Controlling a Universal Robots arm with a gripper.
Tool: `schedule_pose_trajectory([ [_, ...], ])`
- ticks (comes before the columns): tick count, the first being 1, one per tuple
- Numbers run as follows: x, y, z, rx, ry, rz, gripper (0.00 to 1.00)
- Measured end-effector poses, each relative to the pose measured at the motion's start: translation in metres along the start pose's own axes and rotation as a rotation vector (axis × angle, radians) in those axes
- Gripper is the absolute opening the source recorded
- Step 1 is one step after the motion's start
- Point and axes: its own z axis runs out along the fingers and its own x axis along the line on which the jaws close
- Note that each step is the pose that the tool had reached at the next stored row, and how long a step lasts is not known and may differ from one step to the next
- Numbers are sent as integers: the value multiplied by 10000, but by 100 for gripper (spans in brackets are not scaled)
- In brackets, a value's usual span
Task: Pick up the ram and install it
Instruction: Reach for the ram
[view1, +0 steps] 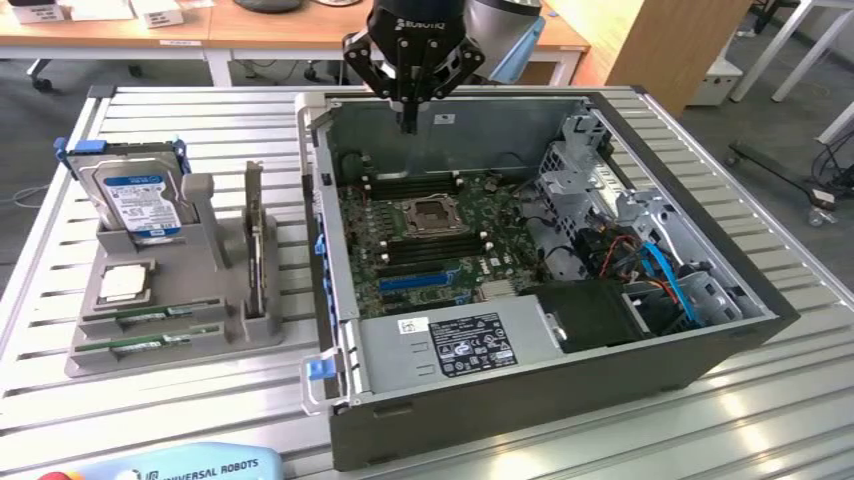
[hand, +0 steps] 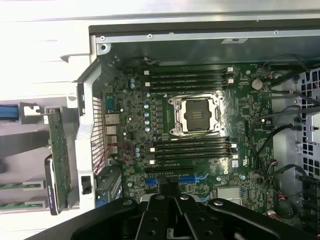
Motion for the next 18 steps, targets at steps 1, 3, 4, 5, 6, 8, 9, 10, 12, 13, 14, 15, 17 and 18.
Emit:
schedule_pose_trajectory([
  [1, 6, 0, 0, 1, 0, 0, 10],
  [3, 22, -2, -1, 2, 1, 0, 10],
  [4, 32, -2, -1, 2, 1, 0, 10],
  [5, 43, -3, -1, 2, 1, 0, 10],
  [6, 53, -4, -1, 1, 0, 0, 10],
  [8, 75, -5, -1, 1, 0, 0, 10],
  [9, 86, -6, -1, 1, 1, -1, 10],
  [10, 98, -7, -1, 1, 1, -1, 10],
  [12, 124, -9, -2, 1, 1, -1, 10],
  [13, 137, -10, -2, 2, 1, -1, 10],
  [14, 150, -11, -2, 1, 1, -1, 10],
  [15, 163, -12, -2, 1, 0, -1, 10],
  [17, 190, -14, -2, 1, 1, 0, 10],
  [18, 207, -15, -2, 1, 1, 0, 10],
])
